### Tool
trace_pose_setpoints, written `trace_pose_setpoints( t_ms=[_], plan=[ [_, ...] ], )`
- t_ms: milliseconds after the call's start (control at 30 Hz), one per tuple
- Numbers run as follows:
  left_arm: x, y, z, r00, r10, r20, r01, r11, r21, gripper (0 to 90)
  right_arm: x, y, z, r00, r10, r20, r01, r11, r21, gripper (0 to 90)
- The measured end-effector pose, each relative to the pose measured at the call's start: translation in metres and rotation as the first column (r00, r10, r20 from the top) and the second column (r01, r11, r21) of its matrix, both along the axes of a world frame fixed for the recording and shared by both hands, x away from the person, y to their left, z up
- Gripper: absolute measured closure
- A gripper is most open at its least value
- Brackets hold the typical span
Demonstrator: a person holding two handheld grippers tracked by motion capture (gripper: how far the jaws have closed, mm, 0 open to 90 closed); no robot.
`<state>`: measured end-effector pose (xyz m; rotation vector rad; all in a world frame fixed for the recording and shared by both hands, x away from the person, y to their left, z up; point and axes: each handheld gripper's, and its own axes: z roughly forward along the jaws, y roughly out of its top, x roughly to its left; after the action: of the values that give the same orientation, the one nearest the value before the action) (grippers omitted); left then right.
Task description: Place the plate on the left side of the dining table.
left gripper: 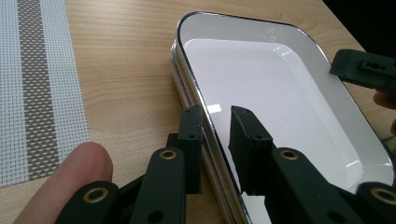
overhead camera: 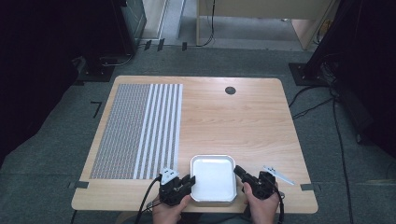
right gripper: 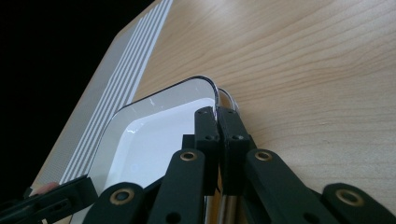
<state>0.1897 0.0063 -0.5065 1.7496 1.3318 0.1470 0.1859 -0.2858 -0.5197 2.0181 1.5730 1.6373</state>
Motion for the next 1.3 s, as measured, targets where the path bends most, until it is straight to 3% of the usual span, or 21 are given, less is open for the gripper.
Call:
trace_pose_setpoints(
  t_ms=[267, 467, 767, 1033, 1100, 1200, 1300],
  plan=[
    [0.002, 0.000, 0.002, 0.9997, 0.024, 0.005, -0.024, 0.9997, -0.004, 79.7, -0.002, 0.005, 0.003, 0.9994, -0.007, 0.034, 0.009, 0.9989, -0.046, 88.4],
    [0.003, 0.002, 0.003, 0.9994, 0.031, 0.011, -0.031, 0.9992, -0.023, 81.6, -0.005, 0.005, 0.008, 0.9965, -0.019, 0.081, 0.022, 0.9994, -0.029, 87.7],
    [0.007, 0.006, 0.007, 0.9999, 0.013, 0.009, -0.012, 0.9973, -0.073, 80.7, -0.004, 0.007, 0.006, 0.9965, -0.021, 0.081, 0.024, 0.9990, -0.037, 85.2],
    [0.007, 0.006, 0.007, 0.9998, 0.016, 0.014, -0.015, 0.9981, -0.059, 82.2, -0.001, 0.008, 0.001, 0.9984, -0.006, 0.056, 0.009, 0.9984, -0.056, 84.8],
    [0.007, 0.007, 0.010, 0.9996, 0.016, 0.024, -0.014, 0.9978, -0.065, 83.3, -0.001, 0.010, 0.002, 0.9980, -0.003, 0.063, 0.007, 0.9979, -0.065, 85.9],
    [0.006, 0.007, 0.012, 0.9991, 0.016, 0.039, -0.014, 0.9990, -0.042, 84.4, -0.002, 0.014, 0.005, 0.9969, -0.007, 0.078, 0.015, 0.9949, -0.100, 87.8],
    [0.008, 0.008, 0.011, 0.9994, 0.013, 0.031, -0.012, 0.9993, -0.036, 84.3, -0.002, 0.016, 0.005, 0.9970, -0.010, 0.077, 0.019, 0.9934, -0.113, 88.1]
  ],
)
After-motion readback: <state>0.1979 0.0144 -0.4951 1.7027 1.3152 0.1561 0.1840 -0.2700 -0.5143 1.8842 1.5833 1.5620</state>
